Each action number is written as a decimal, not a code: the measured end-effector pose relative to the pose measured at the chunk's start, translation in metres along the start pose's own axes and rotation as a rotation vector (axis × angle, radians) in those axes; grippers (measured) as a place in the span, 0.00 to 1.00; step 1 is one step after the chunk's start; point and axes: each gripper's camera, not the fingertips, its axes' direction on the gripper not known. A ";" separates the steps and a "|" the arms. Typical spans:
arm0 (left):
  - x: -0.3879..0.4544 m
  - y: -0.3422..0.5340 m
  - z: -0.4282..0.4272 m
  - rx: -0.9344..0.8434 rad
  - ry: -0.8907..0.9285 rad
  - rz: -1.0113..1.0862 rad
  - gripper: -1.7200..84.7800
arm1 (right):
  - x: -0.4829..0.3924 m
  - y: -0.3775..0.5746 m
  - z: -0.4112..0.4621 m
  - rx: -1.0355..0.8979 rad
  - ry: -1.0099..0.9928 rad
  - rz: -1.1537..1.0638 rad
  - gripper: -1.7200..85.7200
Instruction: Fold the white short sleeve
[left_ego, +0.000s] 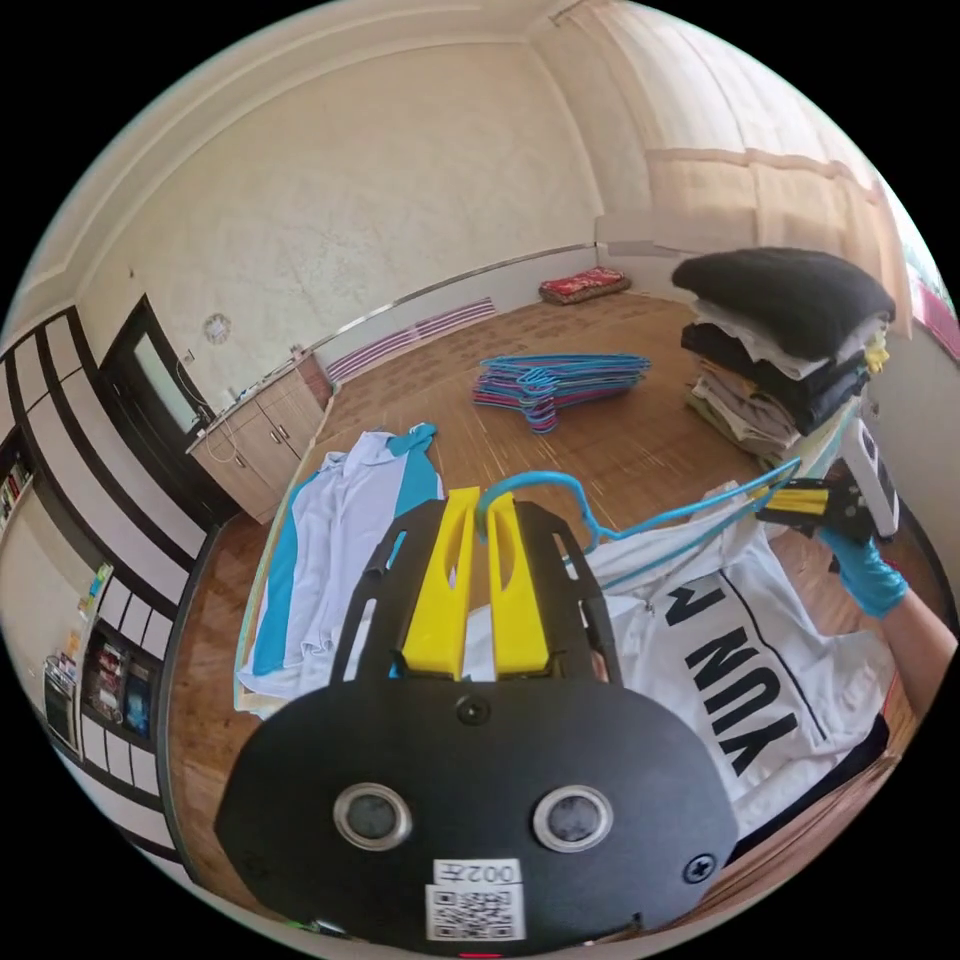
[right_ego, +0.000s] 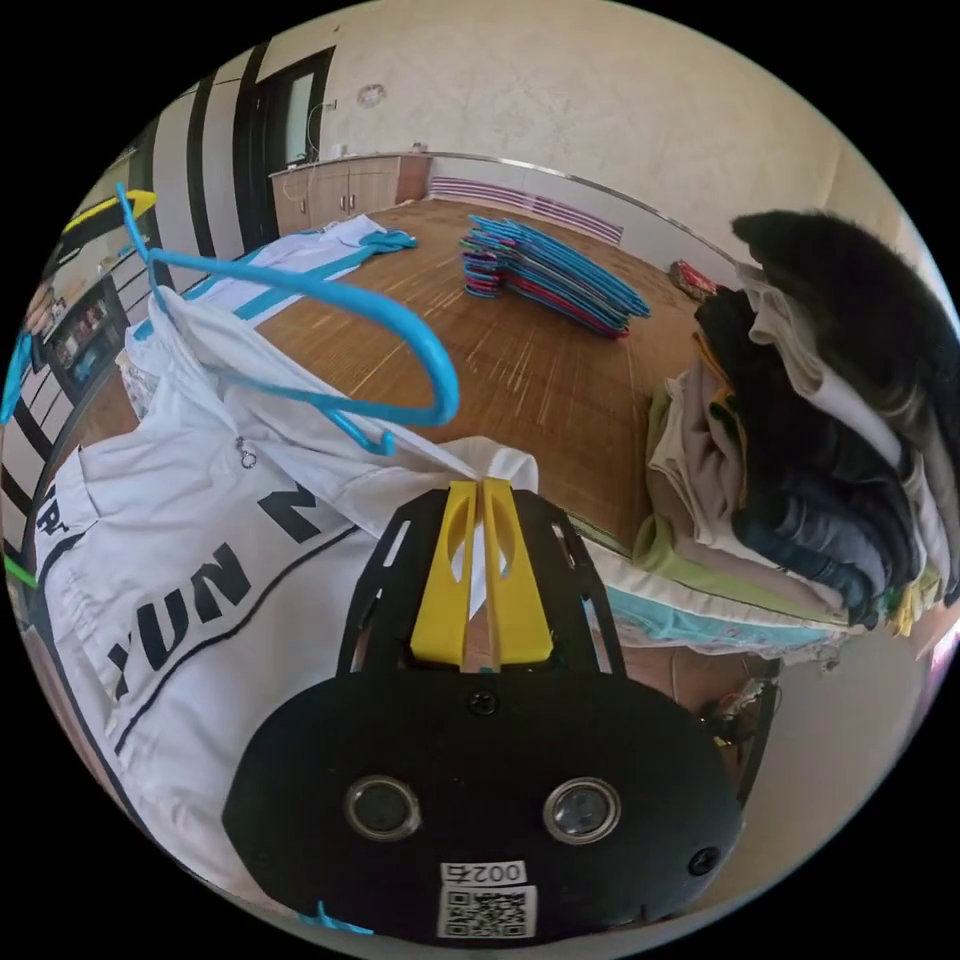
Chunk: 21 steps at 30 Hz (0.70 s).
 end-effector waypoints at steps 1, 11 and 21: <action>-0.006 -0.001 0.001 -0.004 -0.004 -0.012 0.01 | 0.004 0.003 -0.005 0.027 -0.058 0.017 0.02; -0.021 -0.002 0.004 -0.021 0.009 -0.068 0.01 | -0.004 0.014 -0.052 0.066 -0.283 -0.077 0.10; -0.028 -0.007 -0.003 -0.003 0.029 -0.110 0.01 | -0.046 -0.010 -0.096 0.152 -0.428 -0.058 0.17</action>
